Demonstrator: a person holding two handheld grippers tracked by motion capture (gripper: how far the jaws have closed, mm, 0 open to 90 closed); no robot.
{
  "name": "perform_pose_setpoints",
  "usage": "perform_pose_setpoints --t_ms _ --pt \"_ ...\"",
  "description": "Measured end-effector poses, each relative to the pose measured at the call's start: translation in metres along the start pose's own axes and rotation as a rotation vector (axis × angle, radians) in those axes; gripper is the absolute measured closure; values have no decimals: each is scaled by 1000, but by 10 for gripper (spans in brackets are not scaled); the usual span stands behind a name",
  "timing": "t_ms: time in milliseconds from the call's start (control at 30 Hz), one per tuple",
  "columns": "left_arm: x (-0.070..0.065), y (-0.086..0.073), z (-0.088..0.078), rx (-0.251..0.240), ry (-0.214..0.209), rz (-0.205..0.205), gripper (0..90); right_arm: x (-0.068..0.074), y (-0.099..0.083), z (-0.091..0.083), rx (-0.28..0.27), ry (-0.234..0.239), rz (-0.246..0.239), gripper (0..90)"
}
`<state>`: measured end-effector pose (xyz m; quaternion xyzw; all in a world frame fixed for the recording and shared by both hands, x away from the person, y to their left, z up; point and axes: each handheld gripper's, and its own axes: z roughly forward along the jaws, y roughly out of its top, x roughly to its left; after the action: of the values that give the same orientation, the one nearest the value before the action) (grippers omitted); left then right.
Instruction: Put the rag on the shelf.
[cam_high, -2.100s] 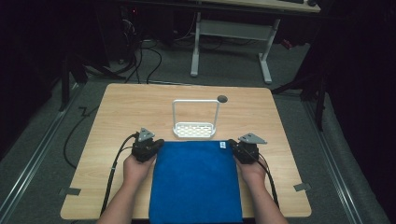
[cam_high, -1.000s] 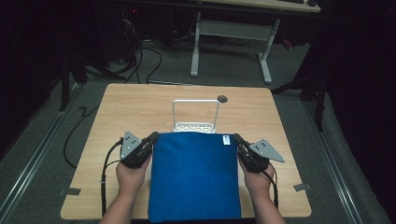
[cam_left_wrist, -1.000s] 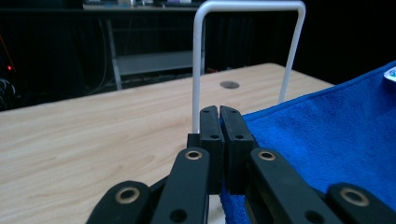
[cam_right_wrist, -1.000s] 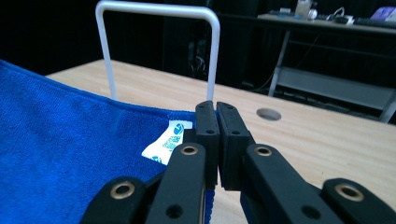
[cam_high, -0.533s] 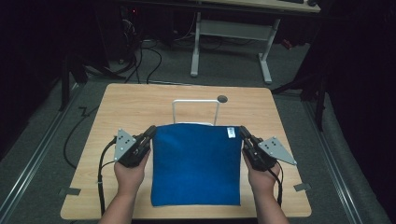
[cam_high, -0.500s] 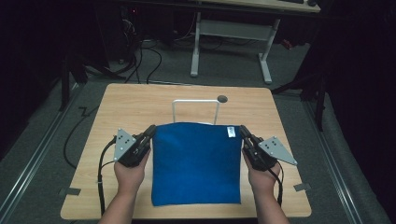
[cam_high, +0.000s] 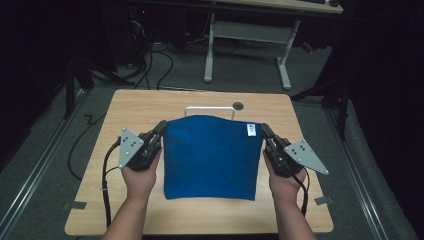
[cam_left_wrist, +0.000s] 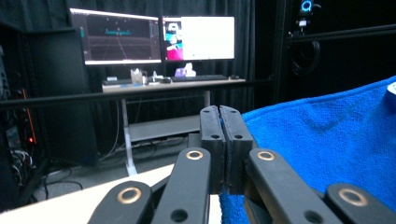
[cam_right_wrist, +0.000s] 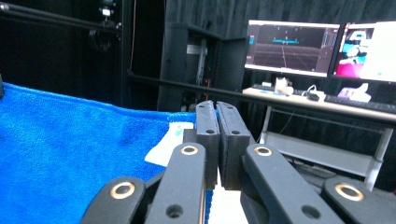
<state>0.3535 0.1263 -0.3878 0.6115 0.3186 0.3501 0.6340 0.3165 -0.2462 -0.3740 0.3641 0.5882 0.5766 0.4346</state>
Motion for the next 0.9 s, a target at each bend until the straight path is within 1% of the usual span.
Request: perform_pose_setpoints --t_ms 233,333,467,567,733,833,900 --pt "2 14 4 -30 4 9 893 -2 17 3 -41 -8 -14 889" --pt "3 18 6 -29 7 16 893 -2 21 5 -46 -9 -17 889" --pt "8 20 10 -22 16 24 894 -3 23 10 -39 -11 -17 889" --pt "13 23 14 -18 26 28 894 -6 25 16 -33 -18 -17 889" --pt "21 29 25 -16 34 19 894 -13 31 29 -26 -30 -10 889" --pt "28 32 34 -11 38 8 894 -17 36 39 -20 -36 -13 890" --pt "33 34 41 3 44 11 894 -20 39 47 -12 -37 -13 890"
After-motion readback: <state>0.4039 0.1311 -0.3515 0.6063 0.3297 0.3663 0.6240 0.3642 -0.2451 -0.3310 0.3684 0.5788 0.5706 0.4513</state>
